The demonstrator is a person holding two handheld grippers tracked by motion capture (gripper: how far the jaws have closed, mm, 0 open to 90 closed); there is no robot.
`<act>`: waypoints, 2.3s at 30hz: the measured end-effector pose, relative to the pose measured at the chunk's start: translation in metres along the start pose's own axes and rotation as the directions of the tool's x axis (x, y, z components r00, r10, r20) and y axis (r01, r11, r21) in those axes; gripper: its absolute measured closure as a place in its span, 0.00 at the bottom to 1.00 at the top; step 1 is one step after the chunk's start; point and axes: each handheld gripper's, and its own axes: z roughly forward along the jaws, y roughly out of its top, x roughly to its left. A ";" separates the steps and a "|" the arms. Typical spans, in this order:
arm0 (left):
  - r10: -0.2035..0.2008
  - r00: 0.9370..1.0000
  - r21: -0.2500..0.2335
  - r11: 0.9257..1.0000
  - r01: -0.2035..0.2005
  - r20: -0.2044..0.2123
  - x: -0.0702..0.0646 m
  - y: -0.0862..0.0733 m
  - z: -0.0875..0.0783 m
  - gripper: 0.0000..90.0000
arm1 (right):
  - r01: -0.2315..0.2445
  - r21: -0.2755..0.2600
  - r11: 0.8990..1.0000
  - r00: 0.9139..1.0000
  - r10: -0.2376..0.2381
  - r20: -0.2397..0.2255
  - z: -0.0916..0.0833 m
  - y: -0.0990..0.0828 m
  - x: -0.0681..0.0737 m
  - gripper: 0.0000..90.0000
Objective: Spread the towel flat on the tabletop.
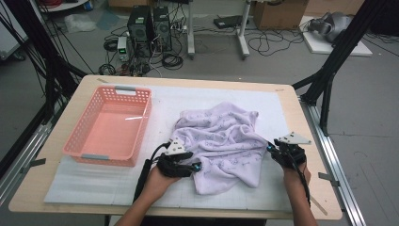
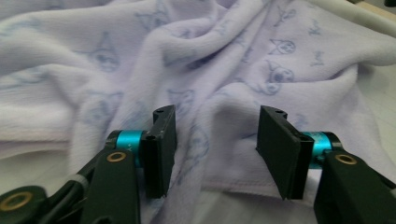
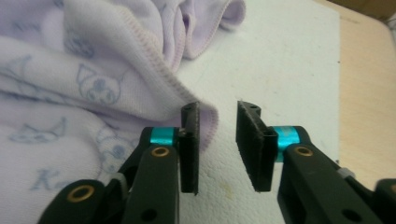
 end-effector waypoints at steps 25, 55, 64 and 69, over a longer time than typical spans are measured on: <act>0.019 0.954 -0.021 0.999 -0.027 -0.300 0.041 -0.009 -0.040 0.94 | -0.127 0.029 0.992 0.965 0.130 -0.228 -0.006 -0.014 0.030 0.68; -0.027 0.970 -0.098 0.995 0.003 -0.243 0.042 -0.019 -0.043 0.93 | 0.032 0.069 0.997 0.976 -0.016 -0.216 0.014 0.002 0.052 1.00; -0.024 0.964 -0.084 0.996 0.002 -0.264 0.042 -0.019 -0.041 0.93 | 0.009 0.043 0.999 1.000 -0.010 0.007 -0.006 -0.003 0.012 1.00; -0.028 0.959 -0.079 0.997 0.006 -0.281 0.041 -0.018 -0.040 0.78 | -0.060 0.013 0.998 0.993 0.061 -0.101 -0.008 -0.009 0.005 0.90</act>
